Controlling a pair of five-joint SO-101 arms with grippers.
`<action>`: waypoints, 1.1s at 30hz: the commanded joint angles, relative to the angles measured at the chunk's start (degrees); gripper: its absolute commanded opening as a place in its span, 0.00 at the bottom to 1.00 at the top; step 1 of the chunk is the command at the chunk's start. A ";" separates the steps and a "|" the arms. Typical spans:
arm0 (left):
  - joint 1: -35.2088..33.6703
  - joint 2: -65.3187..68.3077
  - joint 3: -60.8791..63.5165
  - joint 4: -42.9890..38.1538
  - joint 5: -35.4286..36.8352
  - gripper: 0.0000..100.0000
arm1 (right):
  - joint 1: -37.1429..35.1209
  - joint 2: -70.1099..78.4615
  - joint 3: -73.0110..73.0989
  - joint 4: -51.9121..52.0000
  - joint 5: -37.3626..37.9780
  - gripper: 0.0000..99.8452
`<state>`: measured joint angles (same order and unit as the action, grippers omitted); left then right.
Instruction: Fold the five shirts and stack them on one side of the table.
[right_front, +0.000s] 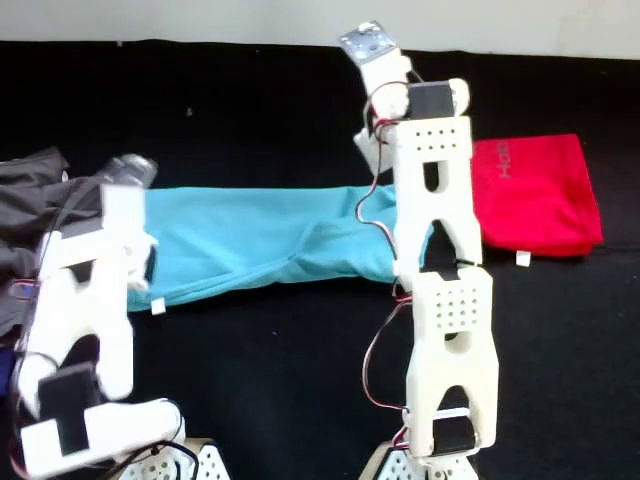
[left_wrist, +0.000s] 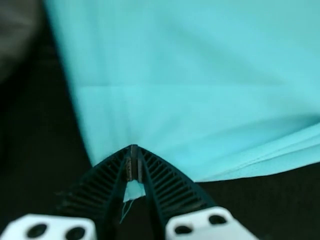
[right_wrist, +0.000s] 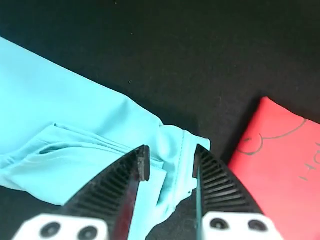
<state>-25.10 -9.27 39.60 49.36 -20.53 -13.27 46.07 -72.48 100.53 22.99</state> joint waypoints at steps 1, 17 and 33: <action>-0.92 -5.93 -6.64 6.59 4.13 0.03 | 1.01 -9.71 4.53 0.75 -0.70 0.15; -4.70 22.64 -33.36 11.52 4.04 0.19 | 0.92 -58.95 59.82 0.31 3.69 0.15; 0.48 38.64 -42.95 23.56 4.22 0.13 | 1.19 -82.51 76.88 0.31 3.69 0.15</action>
<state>-26.33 27.82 -0.84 69.58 -16.66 -12.92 -31.56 2.24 100.53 26.07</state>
